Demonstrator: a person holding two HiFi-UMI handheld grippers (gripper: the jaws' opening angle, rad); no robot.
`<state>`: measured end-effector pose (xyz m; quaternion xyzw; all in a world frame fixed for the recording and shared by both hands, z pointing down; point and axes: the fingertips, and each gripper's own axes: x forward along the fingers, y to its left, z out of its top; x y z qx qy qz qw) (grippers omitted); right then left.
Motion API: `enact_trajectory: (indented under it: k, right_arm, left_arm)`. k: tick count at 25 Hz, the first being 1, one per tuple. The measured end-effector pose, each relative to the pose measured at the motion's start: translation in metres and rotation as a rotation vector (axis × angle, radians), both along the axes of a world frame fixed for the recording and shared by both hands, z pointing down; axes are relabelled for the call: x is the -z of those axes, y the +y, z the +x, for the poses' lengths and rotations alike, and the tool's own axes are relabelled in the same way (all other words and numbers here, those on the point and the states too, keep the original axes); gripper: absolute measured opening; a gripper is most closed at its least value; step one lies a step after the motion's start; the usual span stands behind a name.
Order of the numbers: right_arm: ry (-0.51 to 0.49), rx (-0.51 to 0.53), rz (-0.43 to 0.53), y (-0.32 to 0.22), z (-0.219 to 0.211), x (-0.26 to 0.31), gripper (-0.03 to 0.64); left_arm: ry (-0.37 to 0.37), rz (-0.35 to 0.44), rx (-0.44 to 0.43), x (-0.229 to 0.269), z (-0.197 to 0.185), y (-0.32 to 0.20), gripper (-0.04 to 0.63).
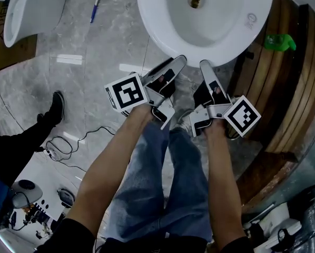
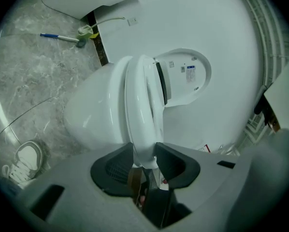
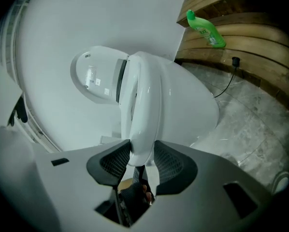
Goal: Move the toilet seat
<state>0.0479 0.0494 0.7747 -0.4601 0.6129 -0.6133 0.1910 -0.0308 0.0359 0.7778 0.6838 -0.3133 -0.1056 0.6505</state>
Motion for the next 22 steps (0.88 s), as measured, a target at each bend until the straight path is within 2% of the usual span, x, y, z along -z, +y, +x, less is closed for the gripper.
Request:
enact_trajectory:
  k: [7, 14, 22]
  right_arm:
    - [-0.048, -0.025, -0.007, 0.007, -0.001, 0.028, 0.149]
    - [-0.091, -0.067, -0.029, 0.009, 0.001, 0.075, 0.137]
    - [-0.151, -0.110, -0.064, 0.006, 0.006, 0.137, 0.127]
  left_arm:
    - [0.036, -0.020, 0.000, 0.029, -0.001, 0.006, 0.145]
    - [0.084, -0.053, 0.031, 0.080, 0.000, 0.006, 0.137]
    - [0.107, -0.043, 0.039, 0.145, 0.000, 0.000, 0.132]
